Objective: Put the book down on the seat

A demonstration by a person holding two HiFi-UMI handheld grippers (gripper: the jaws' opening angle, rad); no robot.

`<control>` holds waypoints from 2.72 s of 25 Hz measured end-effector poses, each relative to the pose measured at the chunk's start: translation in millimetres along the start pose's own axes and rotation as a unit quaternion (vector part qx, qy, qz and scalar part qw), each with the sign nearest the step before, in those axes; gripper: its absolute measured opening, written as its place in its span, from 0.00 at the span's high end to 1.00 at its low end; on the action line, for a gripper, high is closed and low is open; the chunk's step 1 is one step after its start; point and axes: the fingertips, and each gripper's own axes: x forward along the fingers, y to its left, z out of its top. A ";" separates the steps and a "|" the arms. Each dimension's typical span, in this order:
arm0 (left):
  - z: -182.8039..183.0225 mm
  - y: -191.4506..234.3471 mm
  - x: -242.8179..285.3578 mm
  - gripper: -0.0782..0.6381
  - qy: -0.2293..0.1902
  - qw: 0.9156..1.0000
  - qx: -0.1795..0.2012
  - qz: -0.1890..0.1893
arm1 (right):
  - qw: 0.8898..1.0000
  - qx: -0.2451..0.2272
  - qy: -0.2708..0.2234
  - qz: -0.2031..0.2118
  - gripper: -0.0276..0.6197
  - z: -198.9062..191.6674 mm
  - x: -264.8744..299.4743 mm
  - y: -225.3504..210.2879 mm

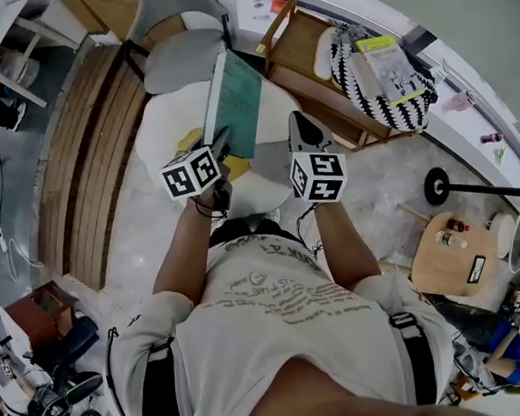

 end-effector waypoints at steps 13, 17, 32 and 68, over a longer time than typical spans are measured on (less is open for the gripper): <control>-114.8 74.4 34.5 0.65 0.063 0.985 -0.159 -0.020 | 0.992 -0.018 0.121 0.005 0.91 -109.1 26.5 12.3; -162.9 99.0 51.6 0.65 0.076 0.974 -0.211 -0.025 | 0.987 -0.025 0.158 0.007 0.91 -156.0 30.0 11.3; -300.2 183.3 143.6 0.65 0.073 0.906 -0.411 -0.071 | 0.974 0.014 0.227 -0.024 0.91 -313.8 82.0 -29.7; -523.2 309.4 173.5 0.45 0.121 0.840 -0.528 0.019 | 0.941 0.001 0.335 0.047 0.91 -496.2 133.9 9.8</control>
